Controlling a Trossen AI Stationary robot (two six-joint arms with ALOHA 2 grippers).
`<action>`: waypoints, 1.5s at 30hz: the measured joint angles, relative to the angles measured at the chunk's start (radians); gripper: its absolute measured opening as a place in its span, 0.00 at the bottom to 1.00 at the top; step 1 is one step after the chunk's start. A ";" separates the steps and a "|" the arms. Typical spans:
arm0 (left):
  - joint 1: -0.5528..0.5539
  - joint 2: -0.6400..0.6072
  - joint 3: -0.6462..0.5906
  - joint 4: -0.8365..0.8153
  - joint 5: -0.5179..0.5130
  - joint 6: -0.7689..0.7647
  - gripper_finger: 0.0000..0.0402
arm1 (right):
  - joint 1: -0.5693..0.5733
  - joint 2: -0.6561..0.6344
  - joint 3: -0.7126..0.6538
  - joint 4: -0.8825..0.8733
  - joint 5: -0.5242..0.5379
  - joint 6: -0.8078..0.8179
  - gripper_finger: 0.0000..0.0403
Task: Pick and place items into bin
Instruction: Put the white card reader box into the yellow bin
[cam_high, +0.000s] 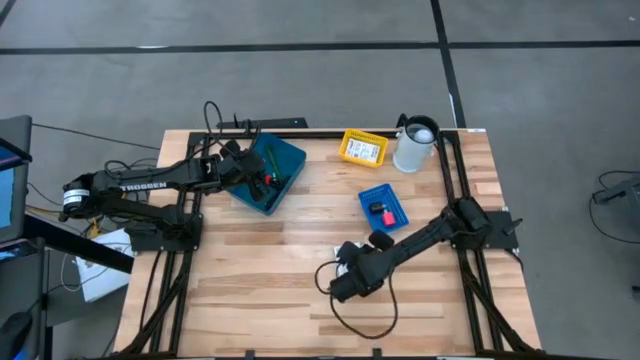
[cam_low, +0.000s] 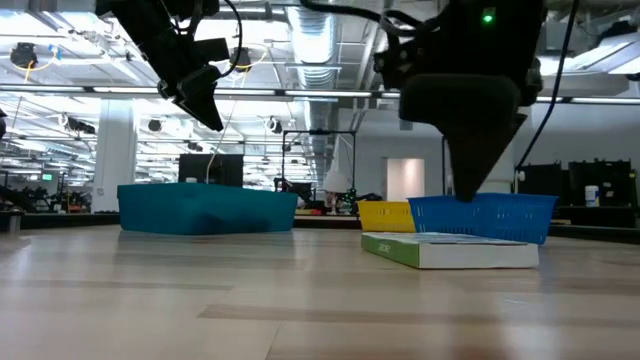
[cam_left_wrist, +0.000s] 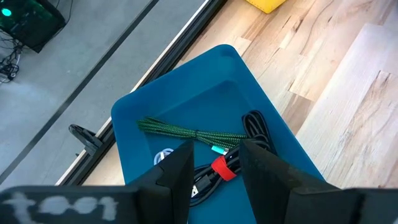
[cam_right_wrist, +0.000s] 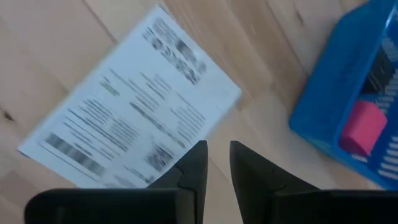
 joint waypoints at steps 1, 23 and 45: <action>0.000 0.000 0.000 0.000 0.000 0.000 0.30 | 0.000 0.000 0.000 -0.011 -0.015 0.006 0.16; 0.000 0.000 0.000 0.000 0.000 0.000 0.30 | 0.399 -0.585 -0.482 0.067 0.601 0.606 0.00; 0.000 0.000 0.000 0.000 0.000 0.000 0.30 | 0.149 -0.652 -0.945 1.450 0.166 0.120 0.17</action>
